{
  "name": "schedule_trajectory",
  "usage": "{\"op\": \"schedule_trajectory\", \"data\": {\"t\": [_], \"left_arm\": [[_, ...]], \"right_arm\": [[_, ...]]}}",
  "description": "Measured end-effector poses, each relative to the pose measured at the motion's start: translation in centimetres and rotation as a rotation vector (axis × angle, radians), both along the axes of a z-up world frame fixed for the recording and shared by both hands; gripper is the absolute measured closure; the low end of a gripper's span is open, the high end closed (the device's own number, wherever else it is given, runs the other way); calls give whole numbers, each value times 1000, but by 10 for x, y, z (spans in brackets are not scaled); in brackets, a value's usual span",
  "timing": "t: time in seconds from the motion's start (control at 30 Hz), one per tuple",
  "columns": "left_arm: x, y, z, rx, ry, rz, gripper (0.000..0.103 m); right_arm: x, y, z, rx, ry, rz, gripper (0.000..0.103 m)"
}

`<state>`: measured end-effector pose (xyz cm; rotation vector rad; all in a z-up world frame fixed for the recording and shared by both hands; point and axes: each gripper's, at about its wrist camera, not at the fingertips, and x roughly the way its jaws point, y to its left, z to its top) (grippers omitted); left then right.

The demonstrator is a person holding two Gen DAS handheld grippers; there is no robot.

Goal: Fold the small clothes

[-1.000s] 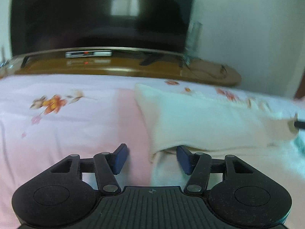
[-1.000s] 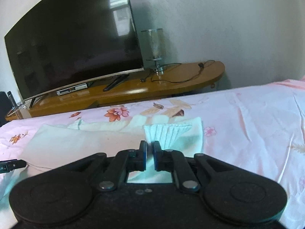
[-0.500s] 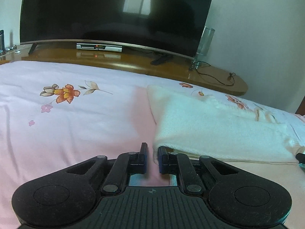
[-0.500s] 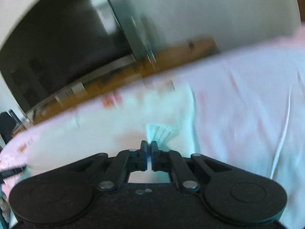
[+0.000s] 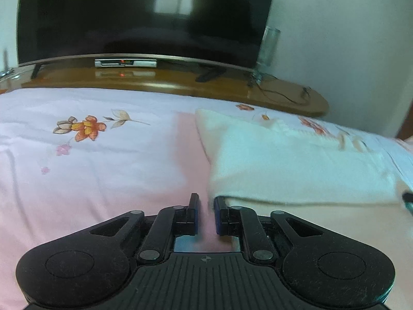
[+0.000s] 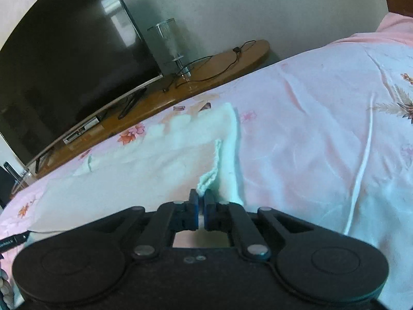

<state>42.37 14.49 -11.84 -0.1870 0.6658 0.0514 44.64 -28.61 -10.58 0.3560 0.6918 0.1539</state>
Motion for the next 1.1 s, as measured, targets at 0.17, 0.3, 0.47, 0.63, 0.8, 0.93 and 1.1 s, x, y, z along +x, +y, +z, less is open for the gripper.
{"op": "schedule_trajectory", "data": {"t": [0.17, 0.3, 0.47, 0.63, 0.8, 0.93, 1.1], "left_arm": [[-3, 11, 29, -36, -129, 45, 53], [42, -28, 15, -98, -85, -87, 53], [60, -36, 12, -81, -62, -70, 53], [99, -29, 21, -62, -108, -51, 53], [126, -25, -2, -7, -31, -65, 53], [123, -26, 12, 7, -96, -56, 53], [127, -21, 1, 75, -34, -28, 53]], "right_arm": [[-13, -1, 24, -95, -141, 5, 85], [11, 23, 24, -139, -145, 68, 88], [37, 45, 5, -315, -58, 113, 91], [39, 45, 23, -330, -184, 117, 84], [56, 47, 0, -362, -99, 114, 86], [50, 40, 17, -345, -189, 117, 83], [65, 33, 3, -334, -92, 74, 85]]}}
